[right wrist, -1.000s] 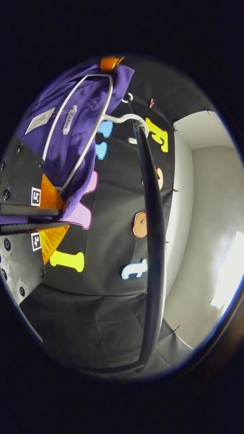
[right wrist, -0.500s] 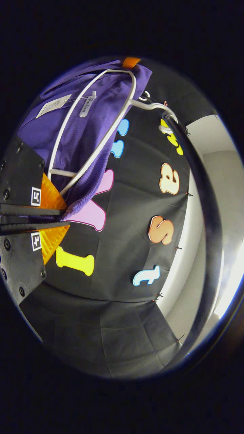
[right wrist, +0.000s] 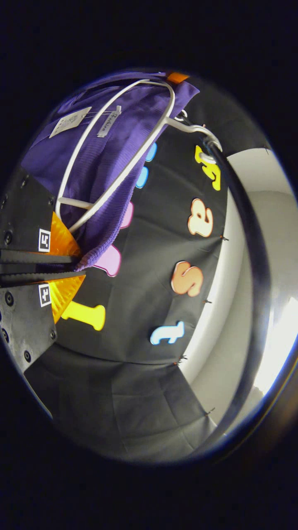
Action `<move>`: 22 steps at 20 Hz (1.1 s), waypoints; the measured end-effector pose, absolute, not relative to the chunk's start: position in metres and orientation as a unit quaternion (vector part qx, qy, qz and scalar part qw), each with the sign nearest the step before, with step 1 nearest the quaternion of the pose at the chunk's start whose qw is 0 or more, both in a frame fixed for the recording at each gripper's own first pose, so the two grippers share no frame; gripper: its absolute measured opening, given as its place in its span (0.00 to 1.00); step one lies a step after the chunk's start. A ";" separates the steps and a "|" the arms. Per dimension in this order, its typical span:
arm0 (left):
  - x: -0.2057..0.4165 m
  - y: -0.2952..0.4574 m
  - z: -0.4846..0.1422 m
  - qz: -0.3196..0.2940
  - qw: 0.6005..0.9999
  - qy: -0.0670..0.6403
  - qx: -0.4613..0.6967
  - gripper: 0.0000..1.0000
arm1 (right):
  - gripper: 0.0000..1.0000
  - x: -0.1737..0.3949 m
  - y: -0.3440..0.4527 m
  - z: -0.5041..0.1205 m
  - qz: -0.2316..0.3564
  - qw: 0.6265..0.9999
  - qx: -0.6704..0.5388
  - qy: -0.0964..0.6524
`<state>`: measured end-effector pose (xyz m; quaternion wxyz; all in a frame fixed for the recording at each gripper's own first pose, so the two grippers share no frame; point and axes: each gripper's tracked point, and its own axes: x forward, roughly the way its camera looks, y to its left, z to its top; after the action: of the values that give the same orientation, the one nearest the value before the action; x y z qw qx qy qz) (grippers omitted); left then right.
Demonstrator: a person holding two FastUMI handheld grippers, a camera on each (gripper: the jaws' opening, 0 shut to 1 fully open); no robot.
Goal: Grasp the clothes on the hanger with both hands and then place them into the laundry hamper below.
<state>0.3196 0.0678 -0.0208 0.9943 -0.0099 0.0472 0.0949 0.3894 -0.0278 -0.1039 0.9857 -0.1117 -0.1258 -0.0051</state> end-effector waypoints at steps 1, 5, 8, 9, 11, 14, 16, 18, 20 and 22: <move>0.318 0.068 -0.020 0.097 0.994 0.042 -0.004 0.10 | 0.13 0.384 -0.031 -0.095 -0.012 0.982 -0.123 -0.142; 0.324 0.073 -0.012 0.098 0.995 0.025 0.010 0.10 | 0.12 0.381 -0.032 -0.077 -0.027 0.970 -0.159 -0.180; 0.327 0.072 0.000 0.091 0.996 -0.002 0.022 0.10 | 0.12 0.384 -0.036 -0.069 -0.038 0.958 -0.191 -0.212; 0.330 0.072 0.004 0.089 0.995 -0.014 0.033 0.10 | 0.13 0.388 -0.038 -0.069 -0.040 0.954 -0.200 -0.221; 0.337 0.073 -0.004 0.081 0.995 -0.021 0.052 0.10 | 0.12 0.406 -0.040 -0.082 -0.034 0.953 -0.204 -0.220; 0.352 0.070 -0.023 0.057 0.997 -0.009 0.056 0.09 | 0.13 0.431 -0.033 -0.135 0.004 0.974 -0.167 -0.156; 0.358 0.070 -0.032 0.040 0.998 -0.004 0.055 0.11 | 0.13 0.433 -0.029 -0.161 0.020 0.981 -0.144 -0.127; 0.360 0.069 -0.041 0.030 0.998 0.004 0.047 0.10 | 0.13 0.426 -0.025 -0.185 0.028 0.986 -0.127 -0.102; 0.353 0.072 -0.043 0.027 0.999 0.003 0.039 0.11 | 0.12 0.411 -0.020 -0.201 0.036 0.988 -0.120 -0.088; 0.345 0.076 -0.040 0.027 0.999 -0.003 0.031 0.10 | 0.13 0.398 -0.010 -0.207 0.048 0.989 -0.113 -0.079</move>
<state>0.3453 0.0764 -0.0396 0.9992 0.0312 -0.0034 0.0267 0.3976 -0.0104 -0.2074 0.9893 -0.1130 -0.0789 0.0479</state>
